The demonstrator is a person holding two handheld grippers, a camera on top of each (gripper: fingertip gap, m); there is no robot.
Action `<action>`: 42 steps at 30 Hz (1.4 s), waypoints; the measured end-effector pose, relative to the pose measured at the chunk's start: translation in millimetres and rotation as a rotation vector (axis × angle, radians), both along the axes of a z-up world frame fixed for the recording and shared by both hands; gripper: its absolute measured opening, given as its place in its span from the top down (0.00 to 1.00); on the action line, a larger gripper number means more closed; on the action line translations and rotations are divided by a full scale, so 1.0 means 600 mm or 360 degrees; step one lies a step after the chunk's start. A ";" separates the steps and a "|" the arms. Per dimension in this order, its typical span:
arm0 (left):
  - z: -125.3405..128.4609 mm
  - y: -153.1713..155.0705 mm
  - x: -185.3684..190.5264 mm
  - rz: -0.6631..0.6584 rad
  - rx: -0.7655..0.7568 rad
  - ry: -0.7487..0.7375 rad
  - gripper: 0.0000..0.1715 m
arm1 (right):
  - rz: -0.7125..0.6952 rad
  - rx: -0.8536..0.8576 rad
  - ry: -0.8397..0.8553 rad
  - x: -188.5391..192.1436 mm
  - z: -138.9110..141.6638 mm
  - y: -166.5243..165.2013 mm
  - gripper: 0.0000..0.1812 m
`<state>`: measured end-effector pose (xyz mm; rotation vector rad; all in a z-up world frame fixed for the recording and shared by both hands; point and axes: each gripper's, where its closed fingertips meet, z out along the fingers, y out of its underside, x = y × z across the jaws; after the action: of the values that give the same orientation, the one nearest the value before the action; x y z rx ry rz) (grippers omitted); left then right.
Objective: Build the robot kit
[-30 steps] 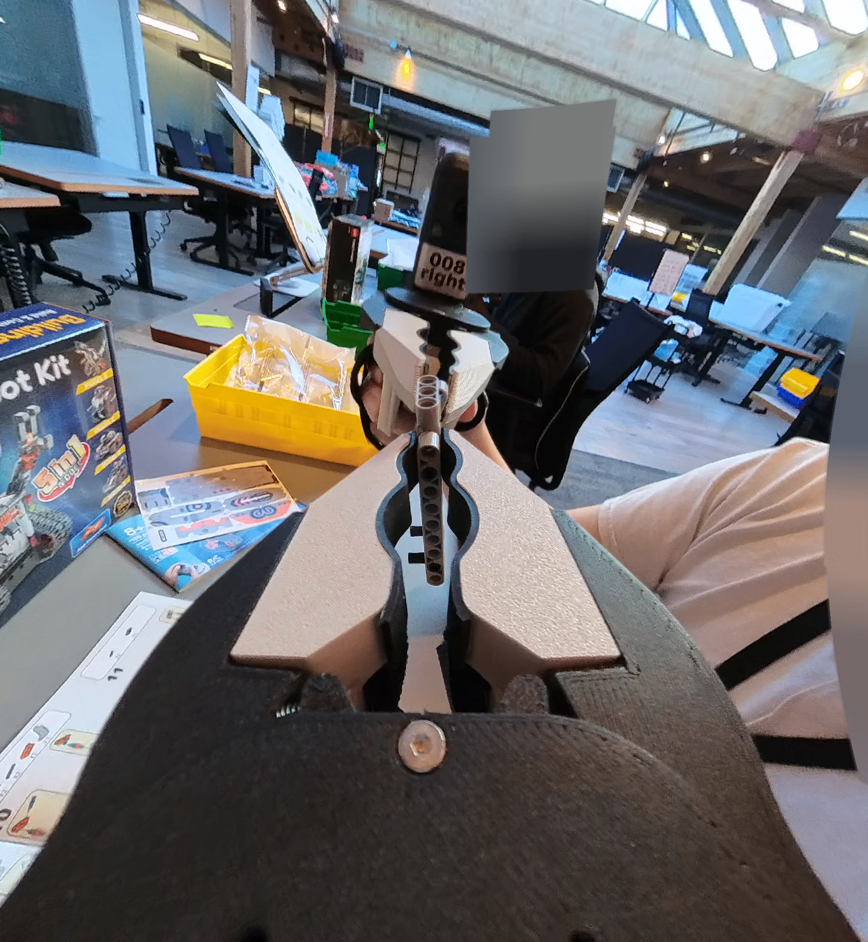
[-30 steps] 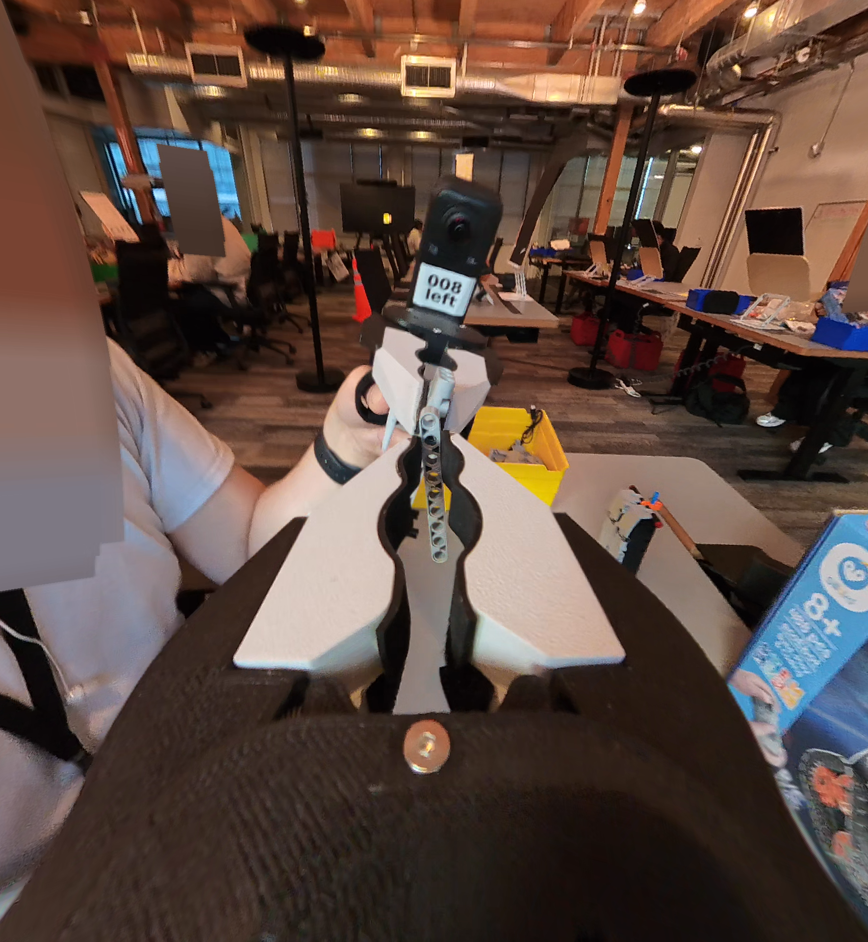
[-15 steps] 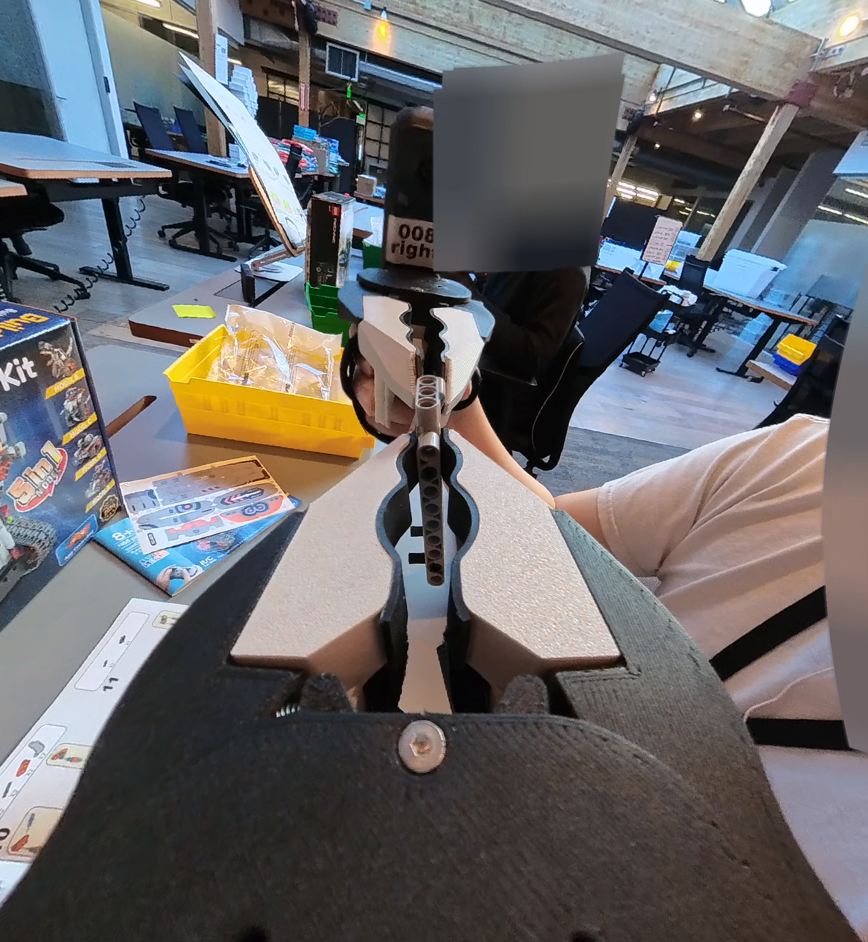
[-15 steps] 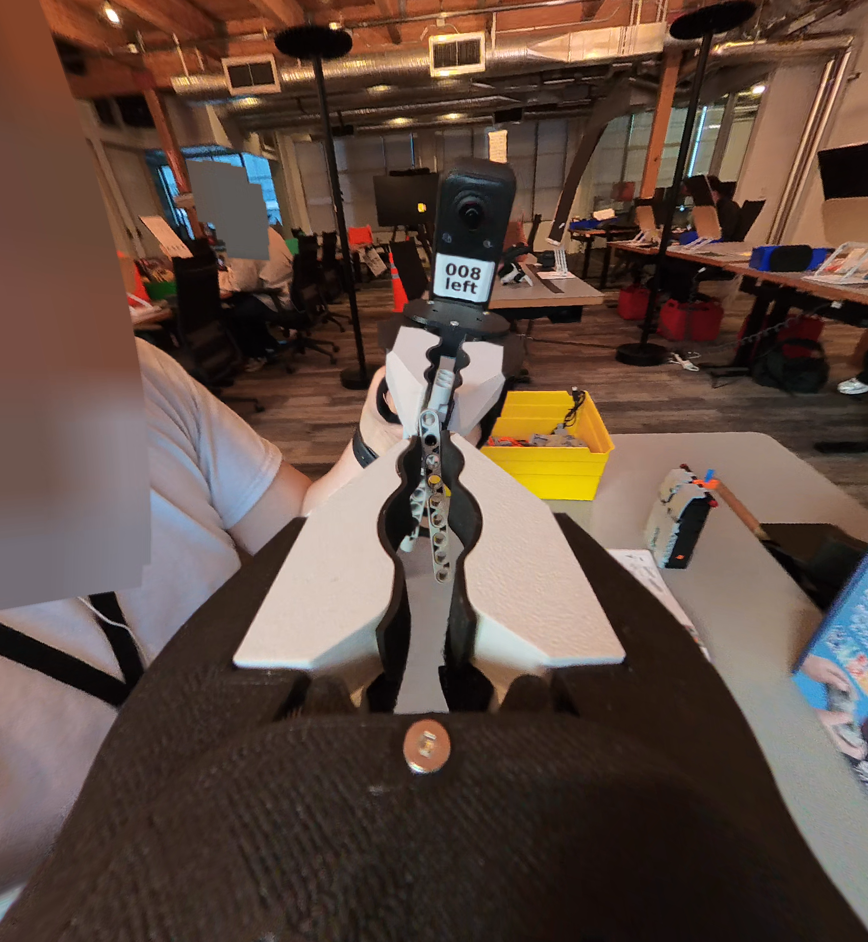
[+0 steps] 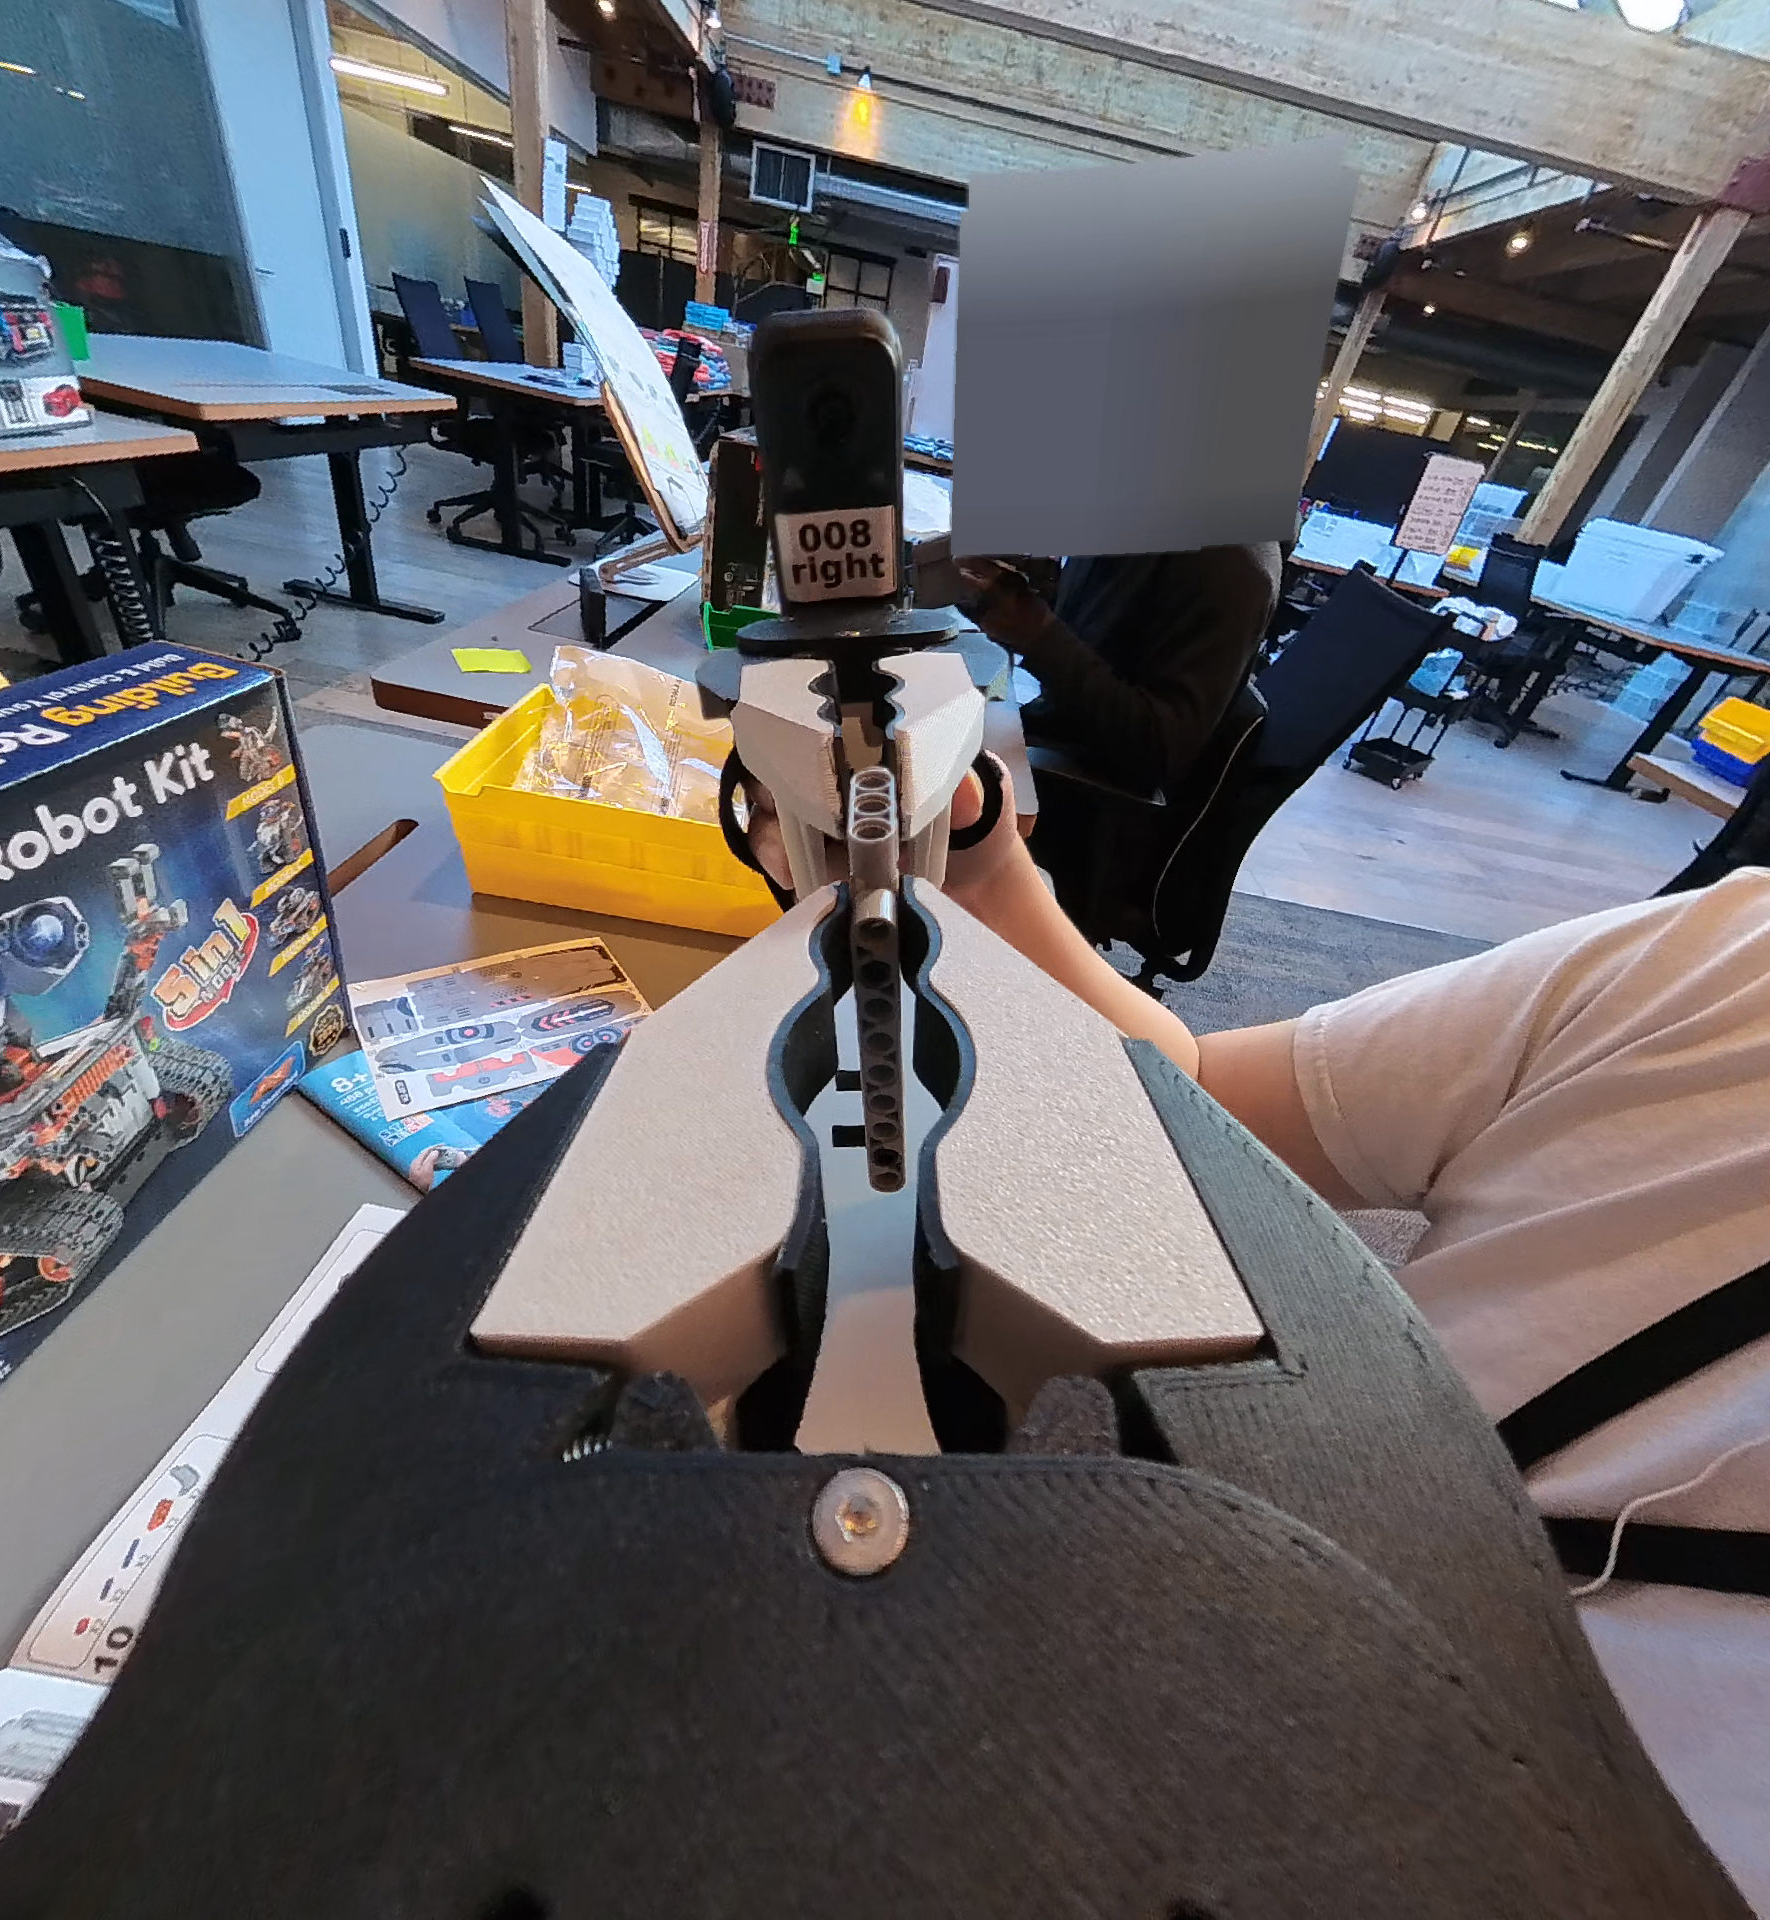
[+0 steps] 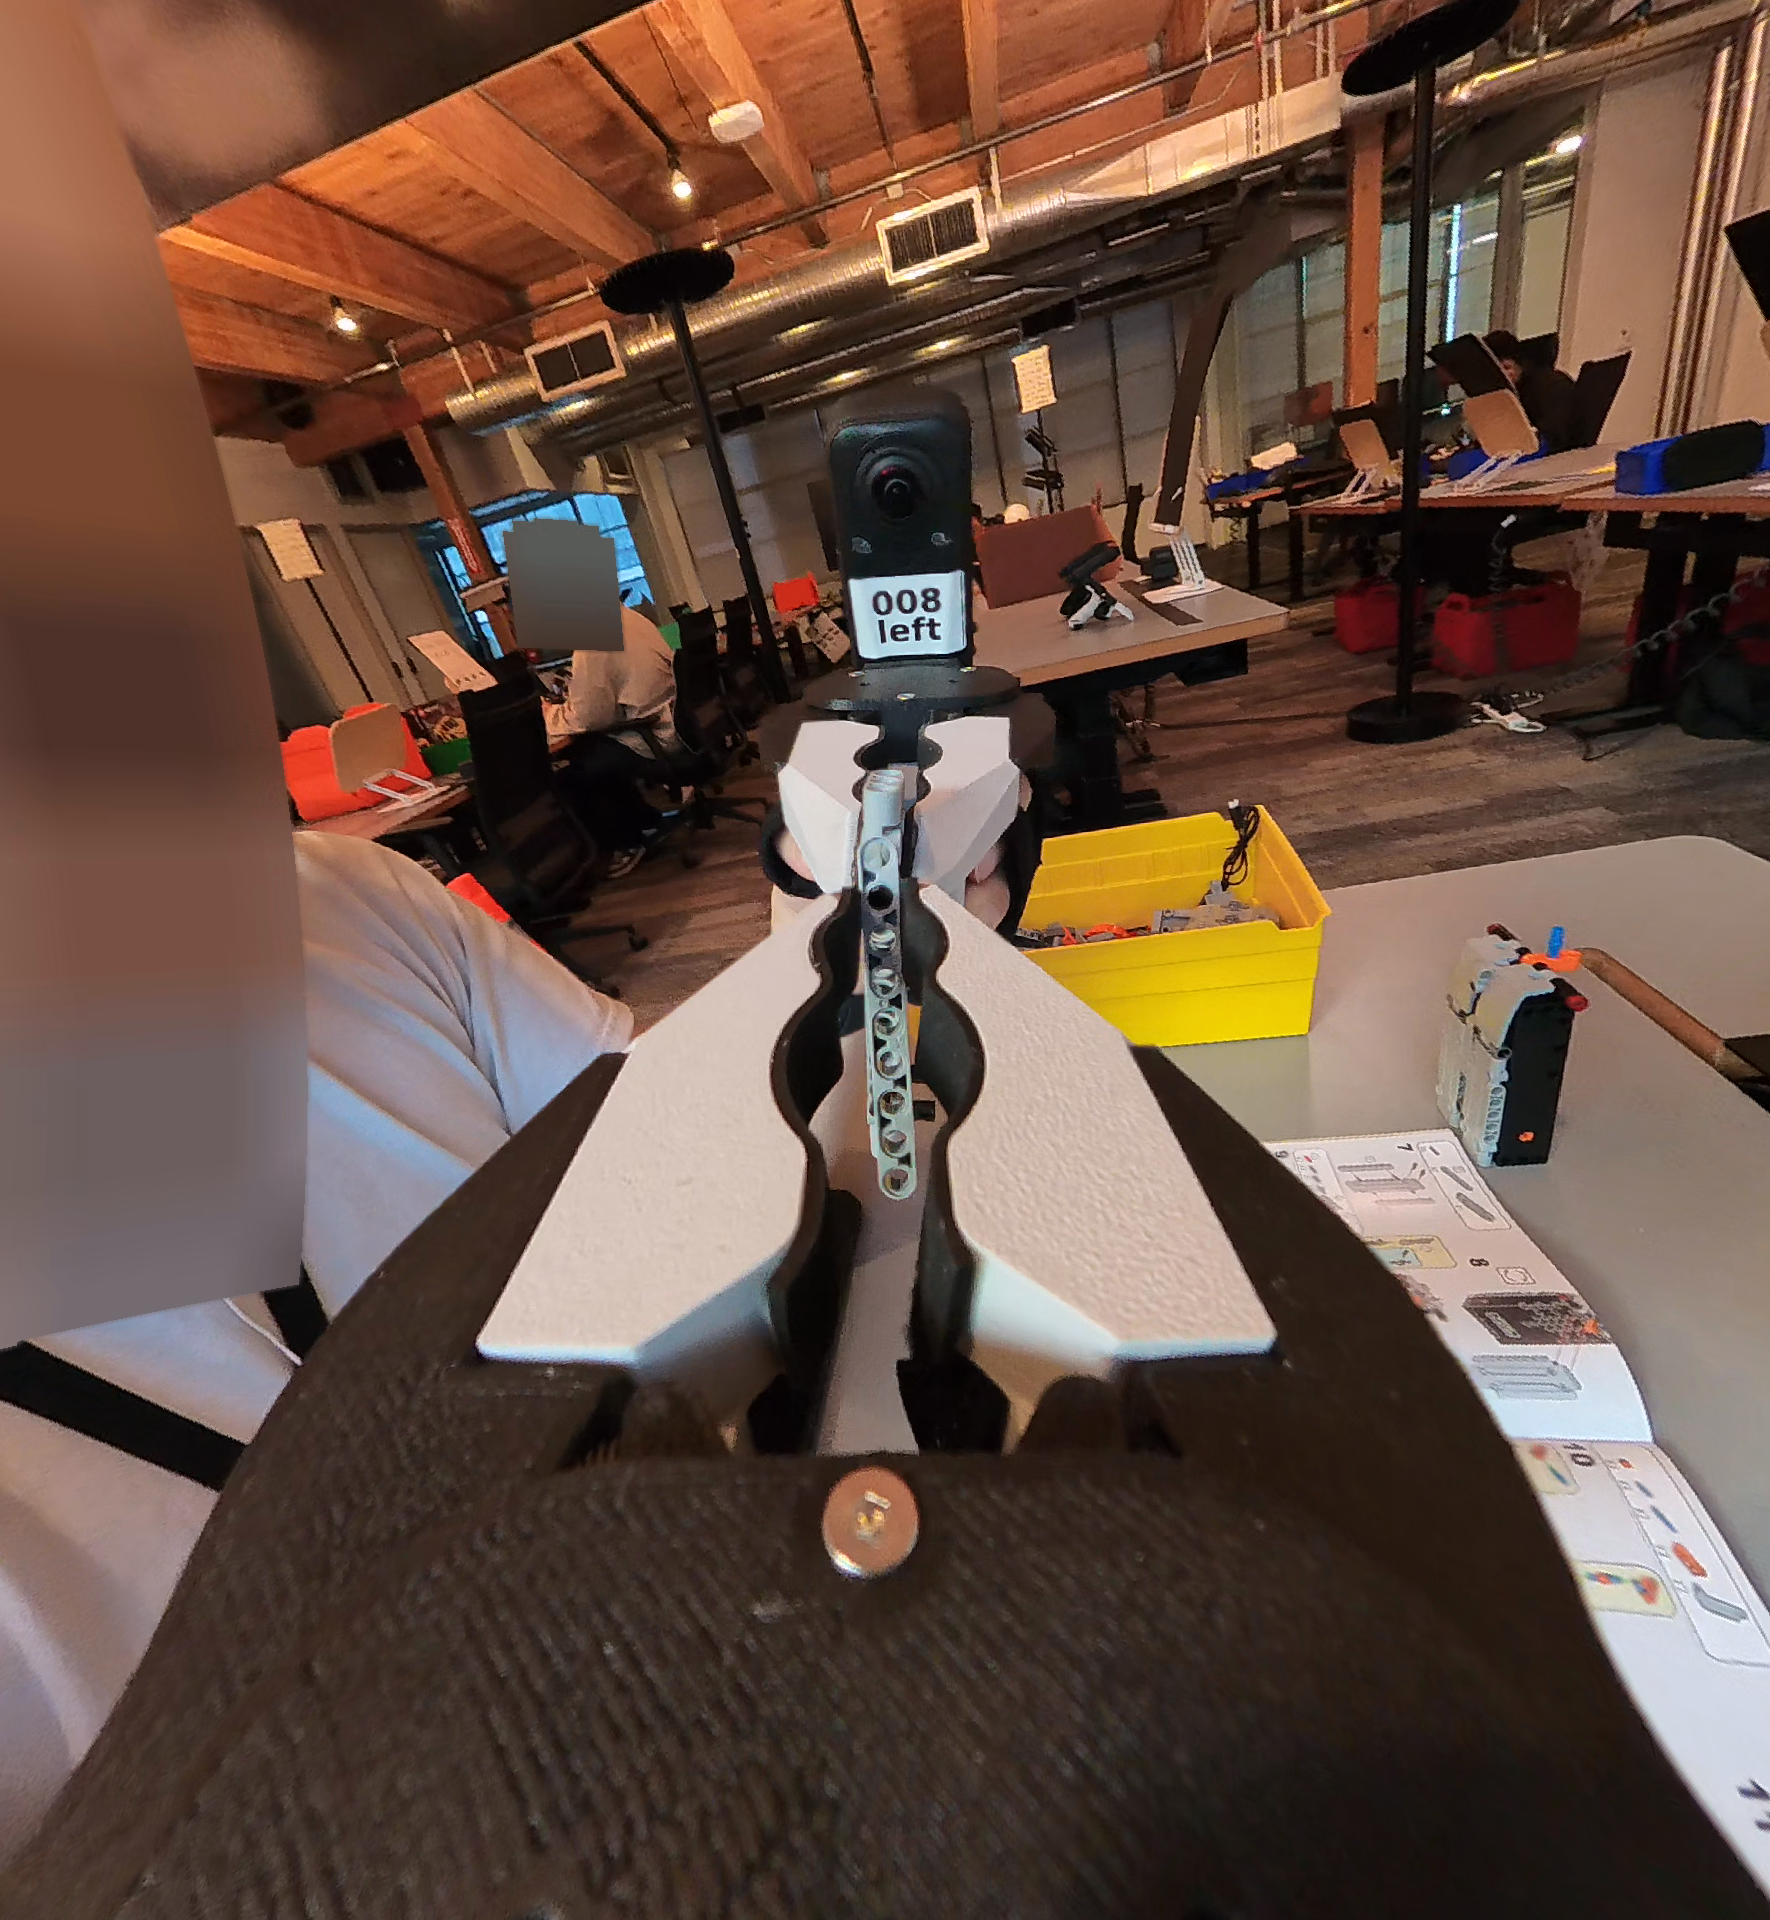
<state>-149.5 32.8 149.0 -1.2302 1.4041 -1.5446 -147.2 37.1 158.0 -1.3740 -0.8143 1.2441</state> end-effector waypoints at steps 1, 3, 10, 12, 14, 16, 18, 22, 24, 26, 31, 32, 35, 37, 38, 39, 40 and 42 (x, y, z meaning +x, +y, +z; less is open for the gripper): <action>-0.001 0.001 0.000 0.0000 -0.0005 0.0004 0.97 | 0.0003 -0.0011 0.0002 0.000 -0.002 0.001 0.97; -0.003 0.005 0.000 0.0014 0.0001 0.0015 0.97 | -0.0015 -0.0010 -0.0007 0.000 -0.004 0.005 0.97; -0.001 0.010 -0.002 0.0026 -0.0041 0.0025 0.97 | -0.0021 -0.0019 0.0002 -0.003 -0.005 0.008 0.97; 0.000 0.011 -0.003 0.0030 -0.0037 0.0020 0.97 | -0.0041 -0.0001 -0.0001 -0.004 -0.003 0.009 0.97; 0.002 0.010 -0.005 0.0021 -0.0039 0.0014 0.97 | -0.0038 0.0012 0.0006 -0.006 -0.001 0.007 0.97; 0.004 0.010 -0.005 0.0026 -0.0045 0.0006 0.97 | -0.0038 0.0016 0.0023 -0.006 0.001 0.007 0.97; 0.007 0.011 -0.004 0.0047 -0.0047 -0.0008 0.97 | -0.0057 0.0039 0.0045 -0.004 0.004 0.009 0.97; 0.006 0.009 -0.003 0.0050 -0.0051 -0.0002 0.97 | -0.0079 0.0088 0.0012 -0.004 0.004 0.007 0.97; 0.008 0.008 -0.003 0.0039 -0.0064 -0.0012 0.97 | -0.0095 0.0130 0.0001 -0.004 0.006 0.005 0.97; 0.005 0.008 -0.003 0.0034 -0.0075 0.0007 0.97 | -0.0127 0.0177 -0.0053 -0.005 0.003 0.006 0.97; 0.003 0.002 -0.004 -0.0040 -0.0167 0.0024 0.97 | -0.0132 0.0295 -0.0101 -0.006 0.002 0.000 0.97; 0.005 0.002 -0.004 -0.0047 -0.0188 0.0019 0.97 | -0.0128 0.0313 -0.0091 -0.005 0.004 -0.001 0.97; 0.006 -0.005 -0.004 -0.0106 -0.0242 0.0016 0.97 | -0.0119 0.0398 -0.0101 -0.007 0.007 -0.008 0.96; 0.008 -0.008 -0.005 -0.0137 -0.0256 0.0004 0.97 | -0.0119 0.0404 -0.0090 -0.008 0.009 -0.009 0.96; 0.007 -0.006 -0.004 -0.0119 -0.0243 0.0004 0.97 | -0.0128 0.0363 -0.0085 -0.007 0.009 -0.006 0.96; 0.006 -0.004 -0.003 -0.0097 -0.0212 0.0008 0.97 | -0.0125 0.0325 -0.0081 -0.007 0.007 -0.004 0.97; 0.005 -0.003 -0.004 -0.0079 -0.0170 0.0011 0.97 | -0.0116 0.0292 -0.0071 -0.007 0.007 -0.004 0.97; 0.004 0.004 -0.003 0.0007 -0.0060 0.0015 0.97 | -0.0129 0.0190 -0.0060 -0.006 0.005 0.004 0.97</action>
<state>-151.1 34.9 151.2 -1.2637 1.3830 -1.5709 -150.6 39.4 160.8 -1.3244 -0.8375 1.0925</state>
